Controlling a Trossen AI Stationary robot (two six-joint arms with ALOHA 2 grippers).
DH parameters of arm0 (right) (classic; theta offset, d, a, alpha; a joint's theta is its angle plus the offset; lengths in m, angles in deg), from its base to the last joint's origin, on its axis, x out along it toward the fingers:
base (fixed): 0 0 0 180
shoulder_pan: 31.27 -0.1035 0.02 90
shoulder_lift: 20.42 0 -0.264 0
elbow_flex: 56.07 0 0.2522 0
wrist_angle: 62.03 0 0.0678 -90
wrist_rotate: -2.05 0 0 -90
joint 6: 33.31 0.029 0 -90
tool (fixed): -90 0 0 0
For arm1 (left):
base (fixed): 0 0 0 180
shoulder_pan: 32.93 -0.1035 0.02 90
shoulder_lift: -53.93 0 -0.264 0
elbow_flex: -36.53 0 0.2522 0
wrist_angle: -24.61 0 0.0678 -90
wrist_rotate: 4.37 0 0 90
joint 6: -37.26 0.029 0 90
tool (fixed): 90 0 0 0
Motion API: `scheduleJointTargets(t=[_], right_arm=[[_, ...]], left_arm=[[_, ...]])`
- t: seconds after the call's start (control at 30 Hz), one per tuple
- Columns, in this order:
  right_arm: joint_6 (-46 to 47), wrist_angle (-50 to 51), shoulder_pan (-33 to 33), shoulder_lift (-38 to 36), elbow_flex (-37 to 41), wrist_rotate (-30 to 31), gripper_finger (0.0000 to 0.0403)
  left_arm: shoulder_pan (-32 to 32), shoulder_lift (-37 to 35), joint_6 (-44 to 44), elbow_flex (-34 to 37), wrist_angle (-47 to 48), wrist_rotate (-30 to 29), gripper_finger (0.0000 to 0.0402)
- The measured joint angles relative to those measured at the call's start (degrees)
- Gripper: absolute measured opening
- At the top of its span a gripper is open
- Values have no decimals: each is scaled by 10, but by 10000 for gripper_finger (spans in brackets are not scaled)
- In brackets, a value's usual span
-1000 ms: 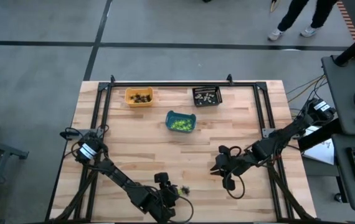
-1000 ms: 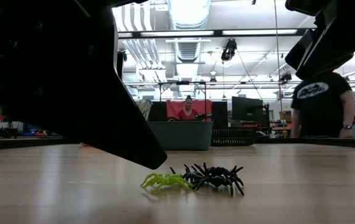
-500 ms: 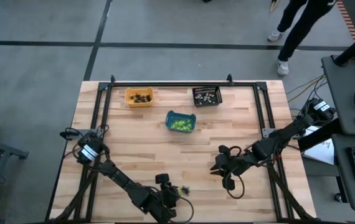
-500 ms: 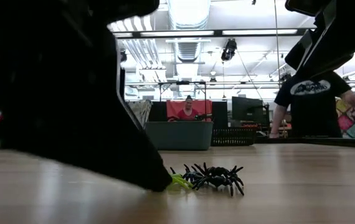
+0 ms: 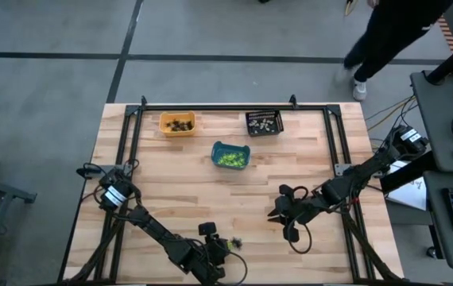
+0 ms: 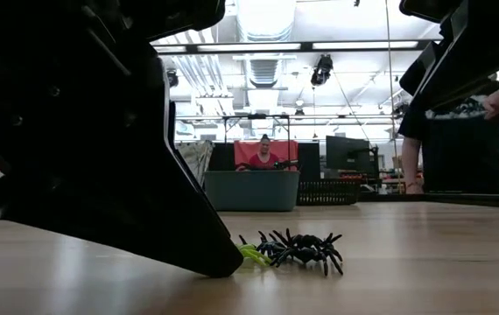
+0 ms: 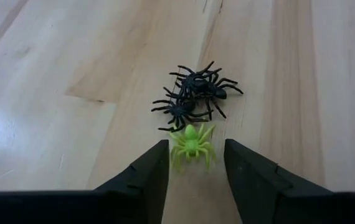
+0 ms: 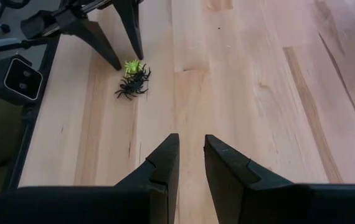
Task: Sort Halloween decoration
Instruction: Put the green spider toy into the blue bin
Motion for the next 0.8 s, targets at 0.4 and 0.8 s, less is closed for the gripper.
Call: scheduleJointTargets(t=[0.4,0.8], right_arm=[[0,0,0,0,0,0,66],[0,0,0,0,0,0,66]], left_arm=[[0,-1,0,0,5,5,92],[0,-4,1,1,10,5,77]])
